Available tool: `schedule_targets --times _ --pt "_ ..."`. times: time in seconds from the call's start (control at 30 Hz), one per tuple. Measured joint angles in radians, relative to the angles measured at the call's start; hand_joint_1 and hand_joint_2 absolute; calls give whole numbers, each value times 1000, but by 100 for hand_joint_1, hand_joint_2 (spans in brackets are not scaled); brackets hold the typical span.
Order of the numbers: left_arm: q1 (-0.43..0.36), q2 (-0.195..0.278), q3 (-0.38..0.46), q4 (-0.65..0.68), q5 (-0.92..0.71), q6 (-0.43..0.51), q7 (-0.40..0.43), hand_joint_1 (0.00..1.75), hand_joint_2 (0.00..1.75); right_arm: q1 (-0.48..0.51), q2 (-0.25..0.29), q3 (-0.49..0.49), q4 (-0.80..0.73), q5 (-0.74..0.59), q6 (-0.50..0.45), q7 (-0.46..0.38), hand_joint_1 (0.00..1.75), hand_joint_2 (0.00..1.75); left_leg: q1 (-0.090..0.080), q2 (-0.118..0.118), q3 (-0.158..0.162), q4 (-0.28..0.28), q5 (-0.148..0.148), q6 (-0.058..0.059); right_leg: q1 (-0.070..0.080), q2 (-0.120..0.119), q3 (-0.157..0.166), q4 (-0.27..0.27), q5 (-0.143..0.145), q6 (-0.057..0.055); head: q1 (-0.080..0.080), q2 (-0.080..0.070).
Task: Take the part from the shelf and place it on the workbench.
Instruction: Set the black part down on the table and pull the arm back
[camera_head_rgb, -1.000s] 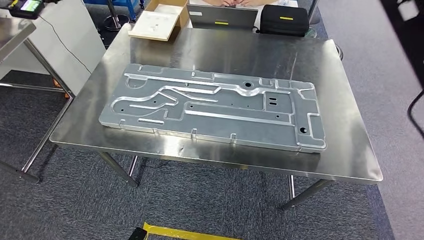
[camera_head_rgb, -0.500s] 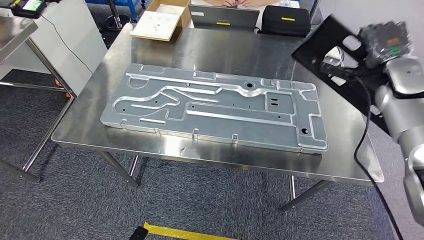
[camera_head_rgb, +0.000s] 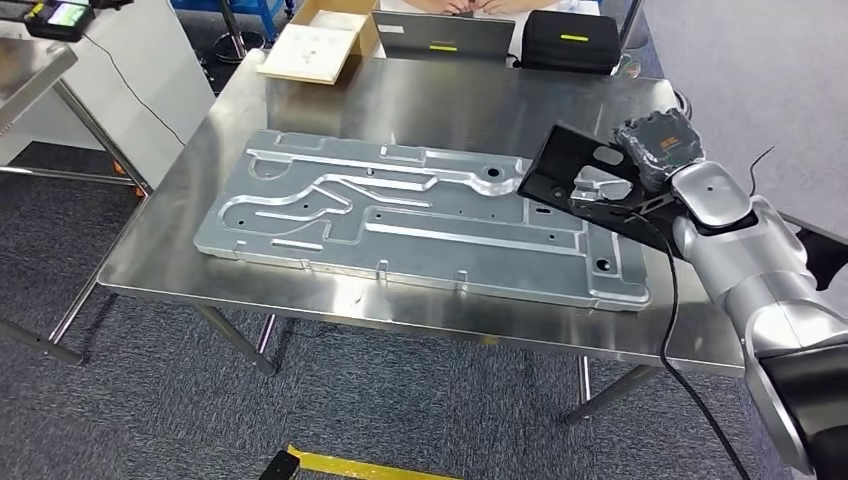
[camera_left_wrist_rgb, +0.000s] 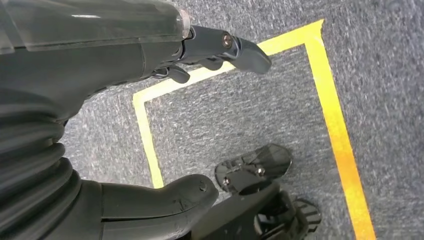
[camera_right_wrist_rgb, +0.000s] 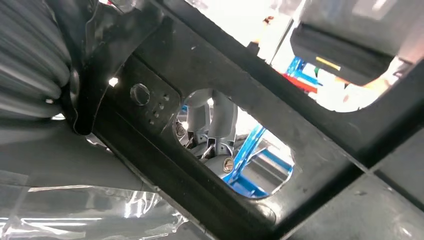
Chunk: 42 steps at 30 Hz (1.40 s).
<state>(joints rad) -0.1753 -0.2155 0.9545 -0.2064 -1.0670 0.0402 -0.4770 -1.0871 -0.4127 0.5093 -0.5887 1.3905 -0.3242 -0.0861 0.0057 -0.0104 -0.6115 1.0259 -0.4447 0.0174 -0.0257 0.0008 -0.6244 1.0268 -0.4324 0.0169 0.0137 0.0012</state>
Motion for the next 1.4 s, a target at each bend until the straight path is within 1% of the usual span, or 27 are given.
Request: schedule_targets --times 0.07,0.13,0.17,0.2,0.23,0.3,0.37,0.4,0.47,0.53,0.57,0.63,0.67,0.7,0.73,0.77,0.8,0.87,0.93,1.03,1.1,1.17,1.2,1.23,1.27,1.33,1.4 --pt "0 0 0 0 0 -1 0 0 175 1 5 4 0 0 0 0 175 175 1 3 -27 64 -41 -10 -4 -1 3 -5 2 -14 -1 0" --pt "1 0 -1 0 0 -1 -1 0 175 2 9 8 1 0 0 0 175 175 2 5 -89 201 -106 -15 1 -2 3 -4 1 -22 -1 0" --pt "2 1 -1 0 0 -1 -1 0 175 4 11 10 1 0 0 -1 175 175 3 5 -119 261 -126 -16 3 -2 3 -3 0 -23 -1 0" --pt "3 1 -1 0 0 -1 -1 0 175 6 13 11 1 0 0 -4 175 175 3 5 -135 290 -128 -16 5 -1 4 -2 -1 -24 -1 0" --pt "4 1 -1 0 0 -1 -1 0 175 8 15 13 2 0 -1 -10 175 175 3 5 -131 278 -110 -13 7 -1 5 -1 -2 -25 -1 0" --pt "4 1 -1 0 0 -4 -3 0 175 10 16 16 1 -3 -9 -36 87 175 2 4 -72 149 -39 -3 10 0 8 1 -5 -24 -1 0" --pt "3 2 -2 0 -1 -7 -8 0 175 15 16 20 -5 -12 -26 -68 0 175 -1 4 -15 29 3 8 15 1 8 2 -7 -19 -1 0" --pt "3 3 -2 0 -3 -8 -10 0 175 21 16 23 -11 -17 -33 -80 0 175 -3 4 -5 6 6 11 16 1 7 2 -7 -15 -1 0" --pt "5 3 -6 0 -11 -7 -12 0 175 35 18 29 -27 -27 -40 -96 0 175 -4 4 0 -2 7 17 16 1 8 -2 -5 -4 -1 0" --pt "4 4 -14 0 -20 -3 -13 0 175 48 21 34 -45 -34 -42 -104 0 175 0 5 6 -16 16 28 13 1 3 13 -20 6 0 0" --pt "3 4 -19 0 -22 -2 -14 0 175 52 21 35 -51 -36 -43 -106 0 175 2 5 9 -23 20 34 12 1 -12 46 -42 10 0 0" --pt "2 3 -24 0 -21 -1 -15 0 175 58 22 40 -60 -38 -46 -109 0 175 3 5 9 -26 23 39 10 0 -68 167 -105 16 0 0" --pt "3 3 -26 0 -19 -1 -16 0 175 64 22 42 -63 -39 -48 -110 0 175 3 5 9 -25 23 39 9 0 -98 228 -128 19 0 0" --pt "4 3 -26 0 -17 -1 -16 0 175 71 22 46 -66 -39 -50 -112 0 175 3 5 10 -25 22 39 8 0 -117 265 -134 22 0 0" --pt "5 3 -26 0 -15 -1 -15 0 175 77 23 48 -70 -40 -52 -113 0 175 3 5 10 -23 21 38 7 0 -116 261 -119 23 0 0" --pt "6 3 -27 0 -12 -1 -14 0 175 81 23 49 -75 -41 -55 -114 0 175 3 4 10 -20 19 36 5 -1 -96 219 -88 23 0 0" --pt "6 3 -27 0 -11 -1 -14 0 175 83 23 50 -80 -42 -57 -115 0 175 3 4 10 -17 16 34 3 -1 -62 148 -51 21 0 0" --pt "5 3 -27 0 -10 -1 -13 0 175 83 23 50 -88 -45 -61 -115 0 175 1 2 8 -9 11 26 7 -2 -3 30 -8 14 0 0" --pt "5 3 -27 0 -9 -1 -13 0 175 83 23 50 -94 -48 -66 -115 0 175 -1 1 8 -7 8 15 13 -1 11 -1 -8 5 0 0" --pt "6 3 -27 0 -9 -1 -13 0 175 82 24 51 -102 -49 -68 -115 0 175 -1 2 5 5 -5 0 8 -2 16 -10 -3 -13 0 0" --pt "6 3 -27 0 -9 -1 -13 0 175 83 24 52 -105 -50 -68 -115 0 175 1 4 -30 88 -57 -7 4 -5 20 -16 0 -24 -1 0" --pt "8 3 -27 0 -9 -1 -13 0 175 84 25 54 -106 -50 -68 -116 0 175 3 4 -92 223 -120 -12 6 -6 19 -15 0 -28 -1 0" --pt "9 3 -27 0 -9 -1 -13 0 175 85 25 55 -106 -50 -68 -116 0 175 4 4 -114 270 -133 -14 6 -6 19 -14 -1 -28 -1 0" --pt "10 3 -27 0 -9 -1 -13 0 175 86 26 56 -106 -50 -68 -116 0 175 4 4 -118 277 -124 -14 6 -6 20 -12 -2 -28 -1 0" --pt "11 3 -27 0 -9 -1 -13 0 175 86 26 56 -107 -50 -68 -116 0 175 5 4 -103 243 -97 -14 6 -5 20 -10 -4 -27 -1 0" --pt "11 3 -27 0 -8 -1 -13 0 175 86 26 57 -107 -50 -68 -117 0 175 6 4 -38 107 -29 -10 6 -4 20 -3 -9 -22 -1 0" --pt "10 3 -26 0 -5 -2 -13 0 175 87 26 57 -107 -50 -69 -118 0 175 4 3 2 18 -2 -3 9 -2 15 3 -11 -12 0 0"
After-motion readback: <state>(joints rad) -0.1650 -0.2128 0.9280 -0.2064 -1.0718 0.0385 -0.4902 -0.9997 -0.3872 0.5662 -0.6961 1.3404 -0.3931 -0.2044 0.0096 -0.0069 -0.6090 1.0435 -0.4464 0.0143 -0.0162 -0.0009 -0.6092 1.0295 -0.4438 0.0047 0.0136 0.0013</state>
